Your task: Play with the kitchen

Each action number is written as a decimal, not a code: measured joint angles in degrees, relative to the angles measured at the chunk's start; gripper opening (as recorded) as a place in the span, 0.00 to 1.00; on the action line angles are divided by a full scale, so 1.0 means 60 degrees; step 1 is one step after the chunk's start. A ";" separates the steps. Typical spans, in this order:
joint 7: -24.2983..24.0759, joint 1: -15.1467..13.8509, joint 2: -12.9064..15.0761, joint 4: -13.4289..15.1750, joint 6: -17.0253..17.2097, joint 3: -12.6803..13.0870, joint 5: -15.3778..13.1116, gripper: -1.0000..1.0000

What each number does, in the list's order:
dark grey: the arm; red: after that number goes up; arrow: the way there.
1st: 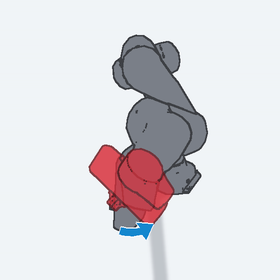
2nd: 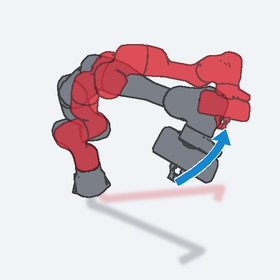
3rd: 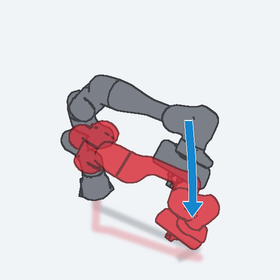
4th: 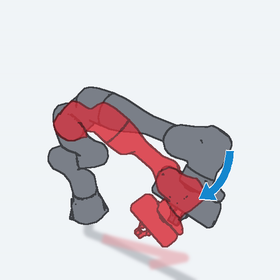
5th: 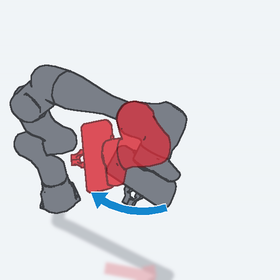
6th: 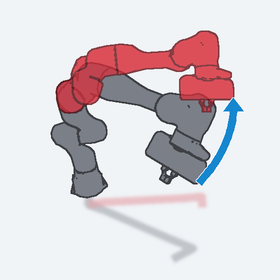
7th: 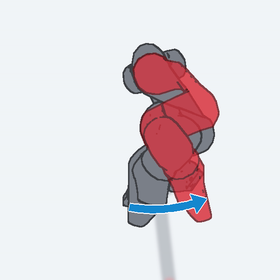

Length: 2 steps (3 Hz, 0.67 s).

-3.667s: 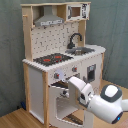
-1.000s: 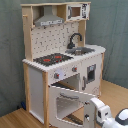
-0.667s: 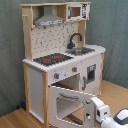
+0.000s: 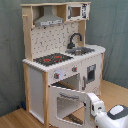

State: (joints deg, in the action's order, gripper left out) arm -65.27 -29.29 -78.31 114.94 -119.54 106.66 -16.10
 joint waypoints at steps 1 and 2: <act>-0.0020 0.0369 0.0009 0.0888 0.0000 -0.0023 0.0038 0.00; -0.0049 -0.0173 0.0009 0.1329 -0.0658 -0.0227 0.0050 0.00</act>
State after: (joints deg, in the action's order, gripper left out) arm -65.56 -30.33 -78.26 122.92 -123.49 105.30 -15.80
